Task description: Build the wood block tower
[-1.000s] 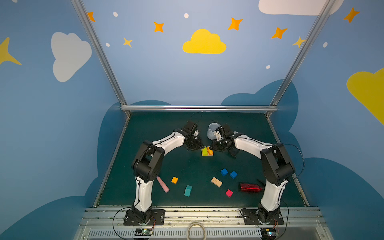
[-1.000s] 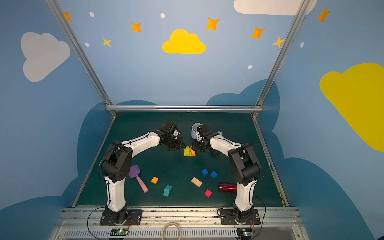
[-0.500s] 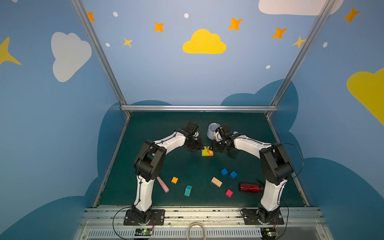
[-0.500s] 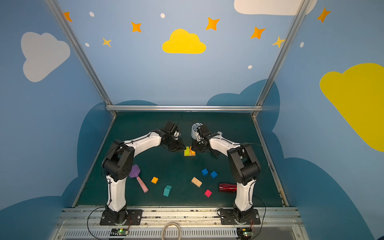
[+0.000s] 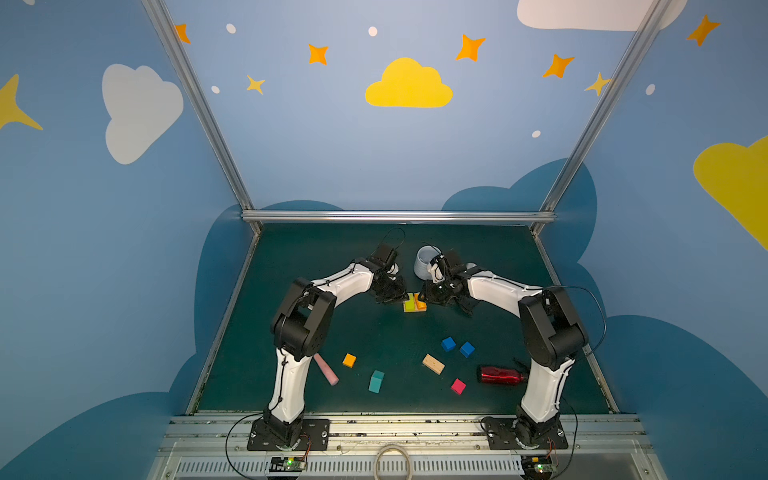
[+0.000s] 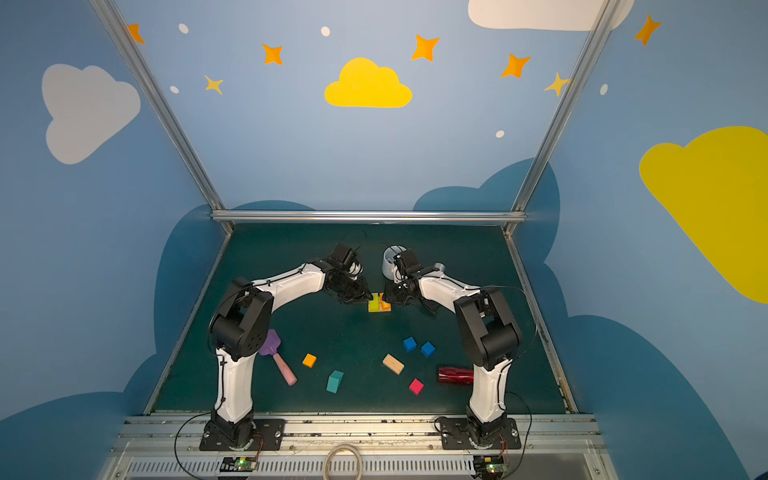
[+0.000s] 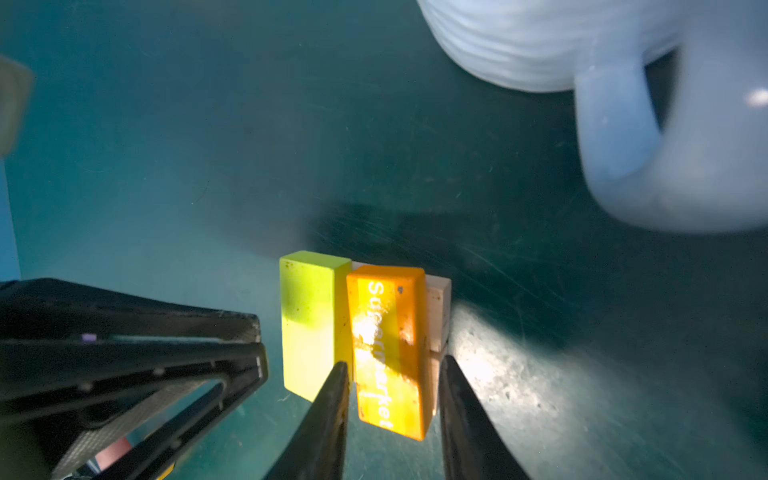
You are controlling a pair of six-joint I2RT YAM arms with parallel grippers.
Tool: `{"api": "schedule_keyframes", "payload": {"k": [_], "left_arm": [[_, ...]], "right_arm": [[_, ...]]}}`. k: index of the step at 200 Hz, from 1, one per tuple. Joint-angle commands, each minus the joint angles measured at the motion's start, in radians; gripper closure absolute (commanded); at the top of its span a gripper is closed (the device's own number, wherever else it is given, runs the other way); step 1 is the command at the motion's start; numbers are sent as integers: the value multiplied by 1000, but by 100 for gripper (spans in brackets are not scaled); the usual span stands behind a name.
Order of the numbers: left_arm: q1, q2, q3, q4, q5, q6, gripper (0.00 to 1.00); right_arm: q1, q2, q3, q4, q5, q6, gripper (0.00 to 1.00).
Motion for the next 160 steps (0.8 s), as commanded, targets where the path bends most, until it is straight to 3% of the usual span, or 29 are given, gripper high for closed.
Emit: {"api": "schedule_keyframes", "payload": {"k": [1, 160], "left_arm": [[-2, 17, 30, -16, 9, 2, 74], [-7, 34, 41, -13, 22, 0, 77]], "right_arm": [[-6, 21, 3, 6, -14, 11, 65], [-6, 35, 10, 19, -34, 19, 69]]}}
